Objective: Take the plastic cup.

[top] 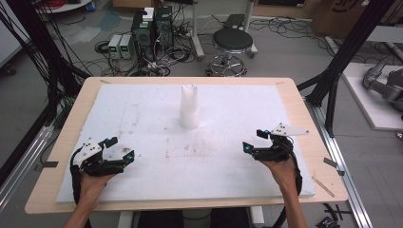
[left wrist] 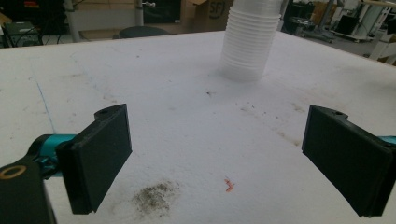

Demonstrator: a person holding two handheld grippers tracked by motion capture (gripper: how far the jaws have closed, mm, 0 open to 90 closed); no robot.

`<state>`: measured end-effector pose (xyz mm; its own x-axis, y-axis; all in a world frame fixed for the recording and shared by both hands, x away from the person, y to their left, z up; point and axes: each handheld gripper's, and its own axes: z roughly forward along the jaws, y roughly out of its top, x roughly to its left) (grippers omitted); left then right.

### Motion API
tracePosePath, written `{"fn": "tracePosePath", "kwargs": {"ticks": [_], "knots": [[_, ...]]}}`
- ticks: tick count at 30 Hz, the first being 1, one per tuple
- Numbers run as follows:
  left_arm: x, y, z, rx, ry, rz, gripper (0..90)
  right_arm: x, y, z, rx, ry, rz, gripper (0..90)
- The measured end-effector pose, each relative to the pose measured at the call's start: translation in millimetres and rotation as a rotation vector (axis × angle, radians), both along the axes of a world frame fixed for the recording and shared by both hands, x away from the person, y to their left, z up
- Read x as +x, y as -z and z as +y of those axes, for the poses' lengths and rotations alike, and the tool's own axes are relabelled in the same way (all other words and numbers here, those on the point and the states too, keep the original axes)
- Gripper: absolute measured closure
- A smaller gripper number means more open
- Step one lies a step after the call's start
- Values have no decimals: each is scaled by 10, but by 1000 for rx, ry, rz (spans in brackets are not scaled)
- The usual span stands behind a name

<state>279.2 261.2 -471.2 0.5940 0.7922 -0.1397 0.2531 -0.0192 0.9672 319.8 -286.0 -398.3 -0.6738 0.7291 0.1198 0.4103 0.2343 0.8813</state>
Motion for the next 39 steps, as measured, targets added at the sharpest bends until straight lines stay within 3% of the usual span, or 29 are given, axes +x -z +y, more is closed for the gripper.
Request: {"fn": "tracePosePath", "kwargs": {"ticks": [3,4,7,8,10,16,18,30,34,39], "knots": [[-2,0,-6,7,1,-1,81,30,-237,-8,-16,2,-21,174],[-2,-1,-9,8,2,-1,81,30,-237,-8,-16,2,-21,174],[-2,-1,-18,15,2,-3,81,62,-426,28,-28,-8,-45,174],[-1,-1,-19,18,6,-5,81,93,-545,77,-40,-16,-48,174],[0,-2,-18,18,10,-4,81,105,-591,98,-44,-21,-44,174],[6,-2,-13,14,14,4,81,290,-928,322,-82,-58,-56,174],[11,-1,-11,14,18,4,81,371,-1031,429,-119,-68,-57,174],[13,-2,-18,17,20,8,81,605,-1294,716,-158,-85,-72,173],[19,-1,-10,12,22,13,81,749,-1397,961,-175,-97,-92,173],[21,-2,-7,12,26,15,81,879,-1456,1189,-190,-132,-75,173]]}}
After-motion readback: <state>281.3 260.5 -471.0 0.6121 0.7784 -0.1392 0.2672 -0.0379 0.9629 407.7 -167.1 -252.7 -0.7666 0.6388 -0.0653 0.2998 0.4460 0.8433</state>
